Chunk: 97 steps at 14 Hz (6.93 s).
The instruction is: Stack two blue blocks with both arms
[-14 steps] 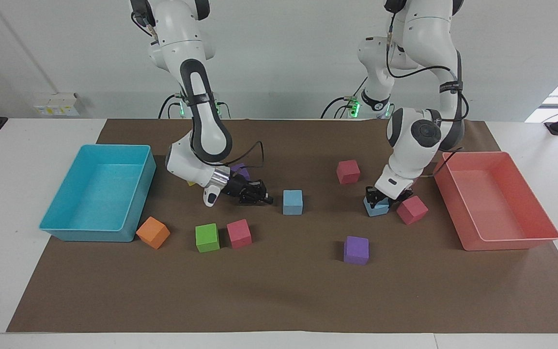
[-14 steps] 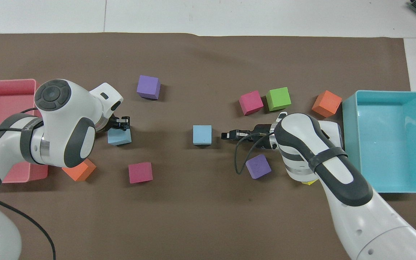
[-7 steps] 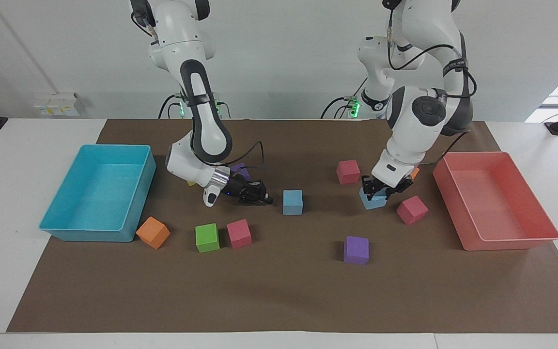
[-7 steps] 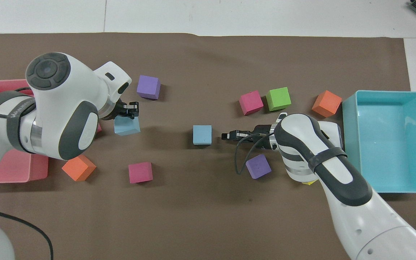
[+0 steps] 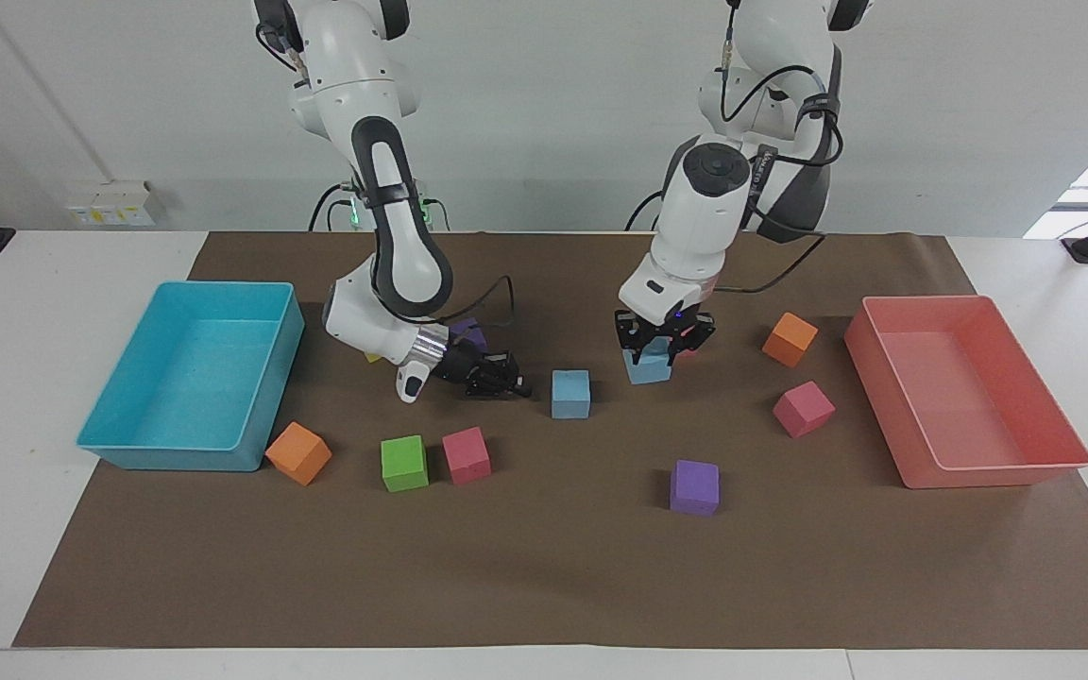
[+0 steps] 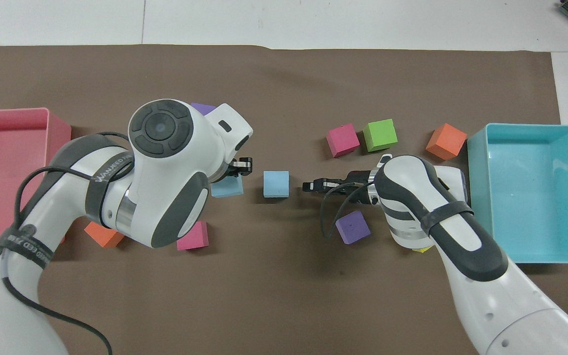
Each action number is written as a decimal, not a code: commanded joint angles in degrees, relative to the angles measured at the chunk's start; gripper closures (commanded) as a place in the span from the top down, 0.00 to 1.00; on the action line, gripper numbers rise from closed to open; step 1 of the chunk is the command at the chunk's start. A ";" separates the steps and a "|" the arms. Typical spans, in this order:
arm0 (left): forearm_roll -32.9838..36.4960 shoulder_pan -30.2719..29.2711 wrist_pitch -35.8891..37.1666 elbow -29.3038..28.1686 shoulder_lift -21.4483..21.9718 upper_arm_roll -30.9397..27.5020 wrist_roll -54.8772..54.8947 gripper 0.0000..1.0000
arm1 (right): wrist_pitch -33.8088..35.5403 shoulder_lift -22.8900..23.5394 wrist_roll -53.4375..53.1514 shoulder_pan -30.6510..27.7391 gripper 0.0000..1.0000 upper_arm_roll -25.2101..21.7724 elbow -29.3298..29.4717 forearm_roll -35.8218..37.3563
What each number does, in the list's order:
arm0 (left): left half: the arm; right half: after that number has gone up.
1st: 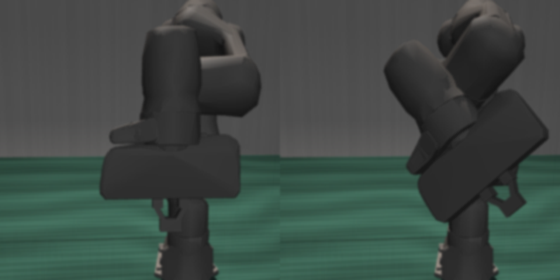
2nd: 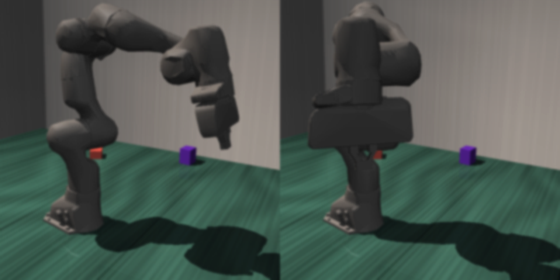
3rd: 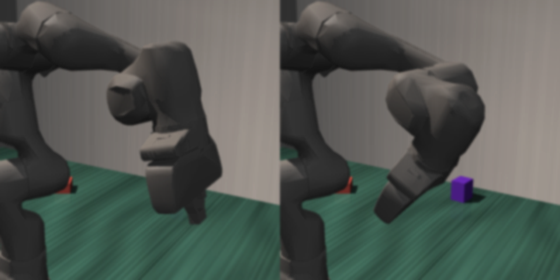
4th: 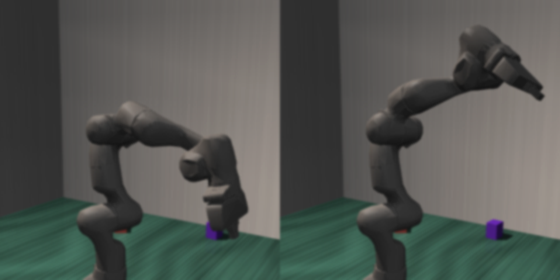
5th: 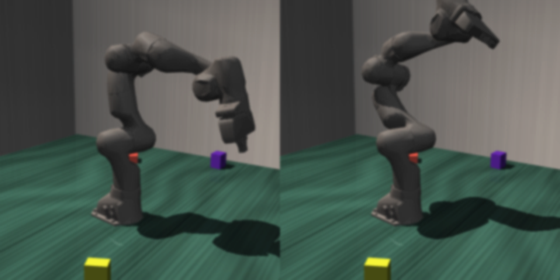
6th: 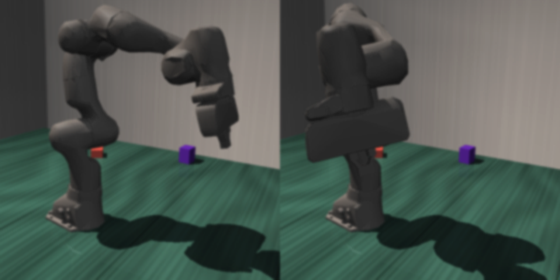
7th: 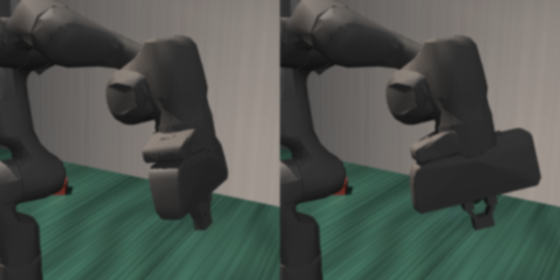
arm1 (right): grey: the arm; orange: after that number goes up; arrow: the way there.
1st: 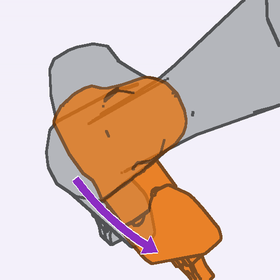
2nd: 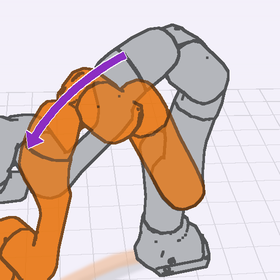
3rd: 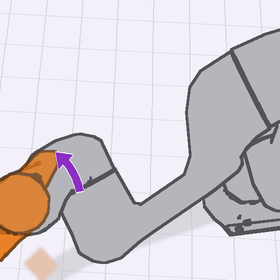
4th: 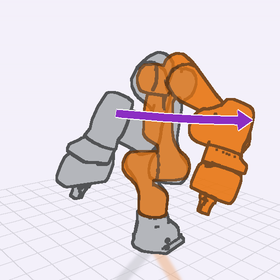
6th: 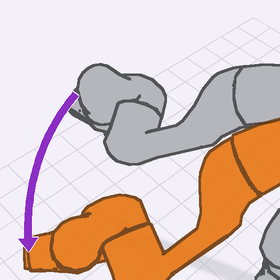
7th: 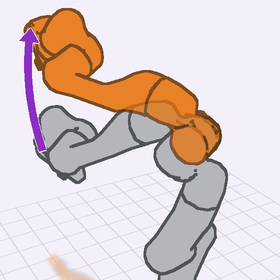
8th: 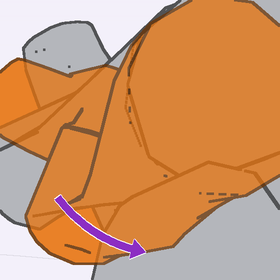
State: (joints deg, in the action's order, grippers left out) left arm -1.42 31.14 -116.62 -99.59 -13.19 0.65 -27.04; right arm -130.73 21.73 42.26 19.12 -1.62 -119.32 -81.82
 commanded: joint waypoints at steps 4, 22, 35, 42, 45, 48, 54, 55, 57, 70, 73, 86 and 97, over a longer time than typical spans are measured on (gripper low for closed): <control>0.01 5.59 -1.94 7.21 -6.94 -0.83 -5.56 0.00 | -1.28 -0.02 1.87 0.12 0.00 0.13 -0.48 -1.33; -1.48 7.53 -5.90 7.48 -10.19 -0.82 -7.41 0.00 | -1.28 -0.10 1.87 0.04 0.00 0.13 -0.83 -1.33; -1.48 6.74 -6.07 6.95 -10.19 -0.74 -7.15 0.30 | -1.28 -0.10 1.87 0.04 0.00 0.13 -0.83 -1.33; -1.48 6.56 -6.51 6.95 -10.19 -0.91 -7.15 1.00 | -1.28 -0.19 1.87 0.04 0.00 0.13 -0.83 -1.24; -1.48 6.47 -6.25 6.95 -9.76 -1.09 -7.06 1.00 | -1.28 -0.19 1.87 0.04 0.00 0.13 -0.83 -1.33; -1.48 5.16 -4.24 6.95 -7.74 -1.44 -7.06 1.00 | -1.28 -0.19 2.04 0.04 0.00 0.13 -0.83 -1.24; -1.57 -0.37 8.42 2.76 3.14 -1.44 -1.82 1.00 | -1.37 -1.51 1.78 -0.49 0.00 -0.13 -0.30 1.74; -1.57 -1.42 8.95 -0.05 6.21 -1.44 1.09 1.00 | -1.45 -1.95 1.52 -0.75 0.00 -0.22 -0.21 2.88; -1.57 -4.15 9.40 -4.98 11.14 -1.44 5.14 1.00 | -2.59 -2.56 1.43 -0.84 0.25 -0.49 -0.13 5.52; -1.48 -24.10 17.92 -0.79 15.82 -1.53 26.43 1.00 | -8.31 -5.46 -0.23 -2.51 1.00 -1.71 -0.21 23.26; -1.31 -26.48 19.32 3.68 14.08 -1.62 26.78 1.00 | -7.61 -8.01 -9.53 -3.04 1.00 -1.80 -0.13 35.54; 1.33 -28.86 33.04 16.18 9.85 -1.70 35.57 1.00 | 17.08 -11.79 -43.39 -7.96 1.00 -2.24 13.93 78.10; 1.33 -28.59 33.30 11.61 12.83 -1.62 34.95 1.00 | 21.57 -18.28 -43.66 -17.89 1.00 -2.33 16.13 79.97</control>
State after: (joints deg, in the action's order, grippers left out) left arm -0.72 3.15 -83.33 -86.07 -2.01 -1.55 7.92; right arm -111.51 6.90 -0.26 2.07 -4.63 -102.90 -3.61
